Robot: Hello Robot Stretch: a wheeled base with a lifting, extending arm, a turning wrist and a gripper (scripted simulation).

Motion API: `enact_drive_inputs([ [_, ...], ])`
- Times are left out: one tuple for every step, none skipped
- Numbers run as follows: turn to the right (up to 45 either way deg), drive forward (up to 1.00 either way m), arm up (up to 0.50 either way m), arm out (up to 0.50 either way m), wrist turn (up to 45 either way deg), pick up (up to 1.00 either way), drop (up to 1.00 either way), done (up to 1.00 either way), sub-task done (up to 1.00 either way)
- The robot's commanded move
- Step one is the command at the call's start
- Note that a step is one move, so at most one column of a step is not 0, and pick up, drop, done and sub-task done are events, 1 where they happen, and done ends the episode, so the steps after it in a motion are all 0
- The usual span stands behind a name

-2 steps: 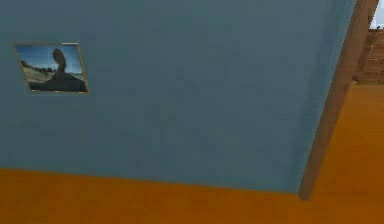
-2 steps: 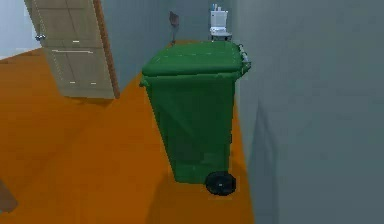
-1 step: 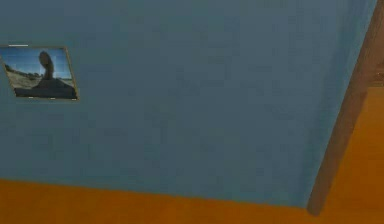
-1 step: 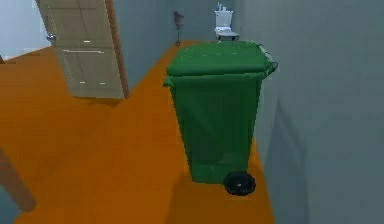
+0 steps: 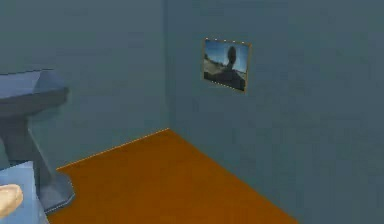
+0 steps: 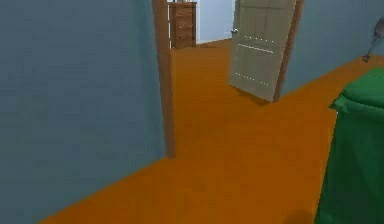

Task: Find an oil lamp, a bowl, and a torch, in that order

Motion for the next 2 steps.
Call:
enact_drive_inputs([
  [-45.0,0.0,0.0,0.0,0.0,0.0,0.0,0.0,0.0],
  [-12.0,0.0,0.0,0.0,0.0,0.0,0.0,0.0,0.0],
])
